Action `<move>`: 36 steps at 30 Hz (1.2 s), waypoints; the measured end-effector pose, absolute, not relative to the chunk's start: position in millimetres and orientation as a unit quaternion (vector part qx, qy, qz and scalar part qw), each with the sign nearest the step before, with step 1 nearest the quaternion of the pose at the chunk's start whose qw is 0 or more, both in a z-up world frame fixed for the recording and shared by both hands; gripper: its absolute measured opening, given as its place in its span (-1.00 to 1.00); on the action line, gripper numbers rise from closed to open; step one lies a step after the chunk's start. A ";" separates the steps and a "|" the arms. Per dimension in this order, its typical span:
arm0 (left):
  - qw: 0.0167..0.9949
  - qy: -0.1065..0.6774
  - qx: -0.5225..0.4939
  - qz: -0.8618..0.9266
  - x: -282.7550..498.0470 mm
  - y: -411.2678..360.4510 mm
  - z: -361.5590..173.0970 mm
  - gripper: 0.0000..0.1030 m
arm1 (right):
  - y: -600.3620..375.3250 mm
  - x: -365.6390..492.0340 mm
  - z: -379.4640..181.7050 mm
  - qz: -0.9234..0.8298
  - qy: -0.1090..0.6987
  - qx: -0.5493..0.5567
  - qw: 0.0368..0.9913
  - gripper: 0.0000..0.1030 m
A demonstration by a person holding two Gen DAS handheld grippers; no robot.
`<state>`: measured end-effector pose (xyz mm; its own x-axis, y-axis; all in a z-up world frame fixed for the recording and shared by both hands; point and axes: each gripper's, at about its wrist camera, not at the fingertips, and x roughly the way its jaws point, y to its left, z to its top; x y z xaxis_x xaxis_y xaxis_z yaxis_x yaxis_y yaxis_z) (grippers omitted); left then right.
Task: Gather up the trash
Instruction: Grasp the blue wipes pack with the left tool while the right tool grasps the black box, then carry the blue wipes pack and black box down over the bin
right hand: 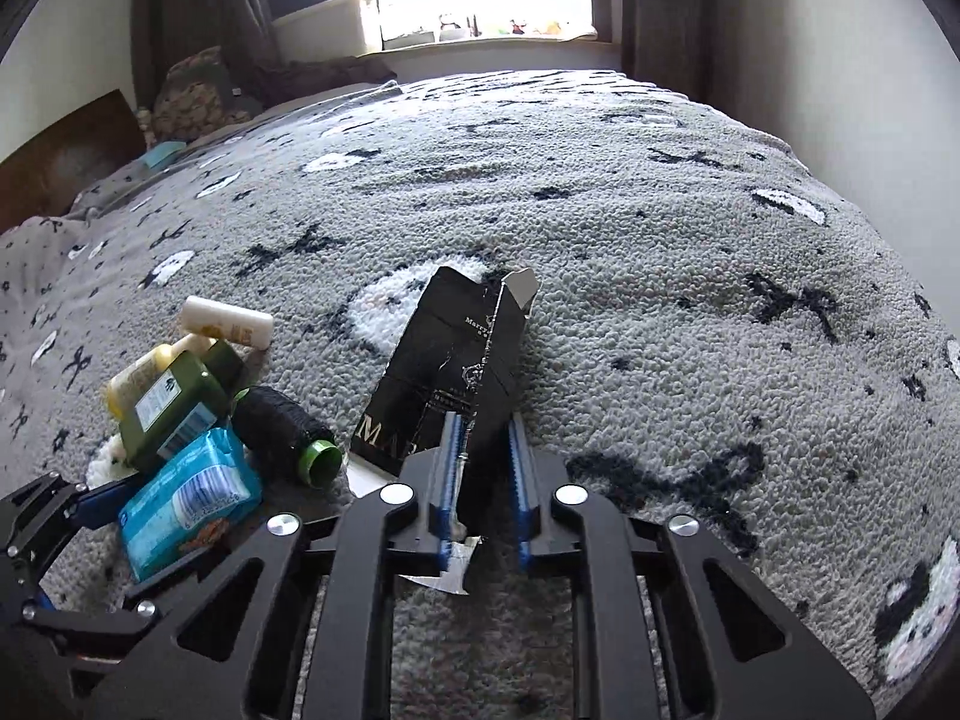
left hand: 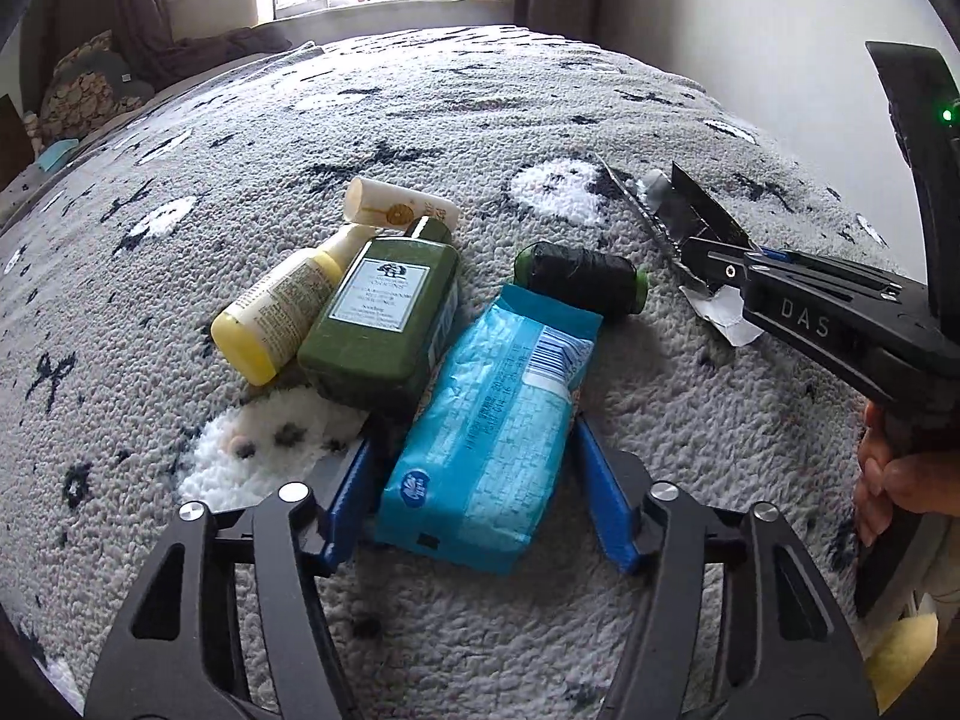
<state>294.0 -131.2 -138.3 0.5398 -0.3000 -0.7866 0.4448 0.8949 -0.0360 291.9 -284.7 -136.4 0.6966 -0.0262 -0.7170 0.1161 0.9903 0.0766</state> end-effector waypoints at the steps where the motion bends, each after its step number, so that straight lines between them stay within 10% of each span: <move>1: 0.873 0.429 0.088 -0.214 293.4 -132.3 -138.2 0.00 | -284.7 290.8 -135.8 -0.034 0.388 0.058 0.919 -0.84; 36: 0.895 0.400 0.065 -0.186 110.2 -21.4 -124.3 -0.31 | -223.9 77.6 -105.1 0.121 0.325 -0.011 0.938 -0.85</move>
<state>110.2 -21.4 -124.3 0.6108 -0.2804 -0.7405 0.3848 0.9225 -0.0319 77.6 -223.9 -105.1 0.7593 0.2196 -0.6126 -0.2345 0.9704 0.0573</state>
